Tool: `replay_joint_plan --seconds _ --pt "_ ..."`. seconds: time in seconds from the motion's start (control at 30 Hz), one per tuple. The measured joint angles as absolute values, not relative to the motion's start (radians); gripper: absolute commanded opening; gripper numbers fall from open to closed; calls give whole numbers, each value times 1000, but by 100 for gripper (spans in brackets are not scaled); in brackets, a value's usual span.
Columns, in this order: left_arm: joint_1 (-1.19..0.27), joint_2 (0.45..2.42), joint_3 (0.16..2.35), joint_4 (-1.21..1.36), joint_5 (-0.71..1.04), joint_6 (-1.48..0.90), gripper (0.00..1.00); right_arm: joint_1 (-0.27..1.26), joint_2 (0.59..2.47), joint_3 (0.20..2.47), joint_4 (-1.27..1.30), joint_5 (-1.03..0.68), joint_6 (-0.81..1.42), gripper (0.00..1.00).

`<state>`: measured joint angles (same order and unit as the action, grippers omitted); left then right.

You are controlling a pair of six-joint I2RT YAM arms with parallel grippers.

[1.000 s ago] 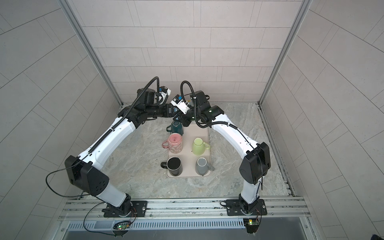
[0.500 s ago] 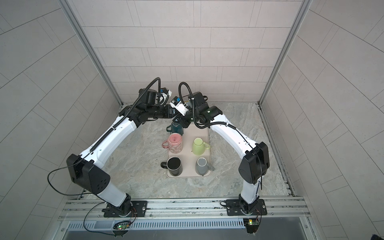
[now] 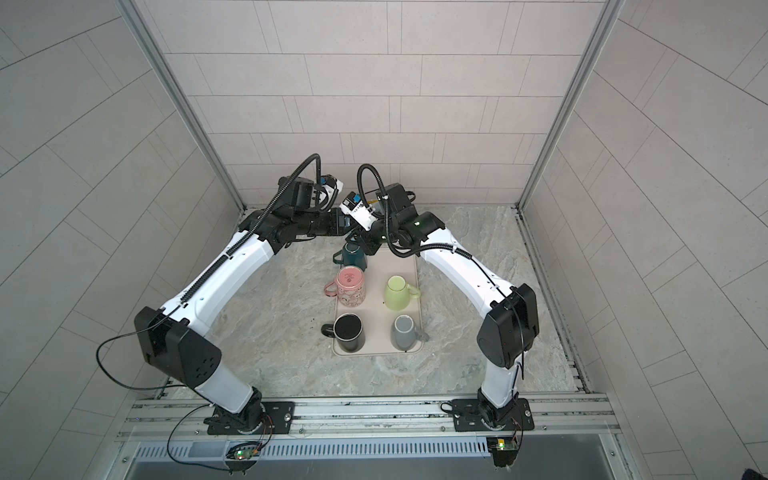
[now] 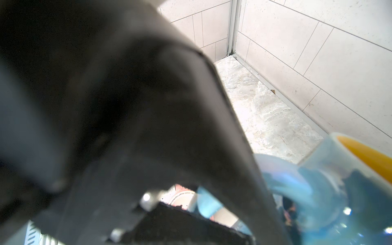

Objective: Turn the mug right side up
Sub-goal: 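Grasp the upright blue mug's handle with the left gripper beside the right gripper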

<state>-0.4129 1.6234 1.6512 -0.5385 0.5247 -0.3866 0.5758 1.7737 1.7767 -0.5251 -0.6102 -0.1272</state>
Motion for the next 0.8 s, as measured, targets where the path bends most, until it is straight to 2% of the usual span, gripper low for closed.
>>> replay_joint_plan --seconds 0.1,0.17,0.2,0.53,0.8 --pt "-414 1623 1651 -537 508 -383 0 577 1774 1777 -521 -601 -132 15" --pt "-418 1623 1651 -545 490 -366 0 578 1774 1776 -521 -593 -137 24" --pt "-419 1623 1651 -551 479 -358 0 578 1774 1776 -522 -588 -142 24" --pt "-416 1660 1653 -621 390 -331 0 585 1739 1758 -496 -578 -183 25" --pt "-415 1718 1738 -693 352 -293 0 582 1645 1686 -446 -555 -187 22"
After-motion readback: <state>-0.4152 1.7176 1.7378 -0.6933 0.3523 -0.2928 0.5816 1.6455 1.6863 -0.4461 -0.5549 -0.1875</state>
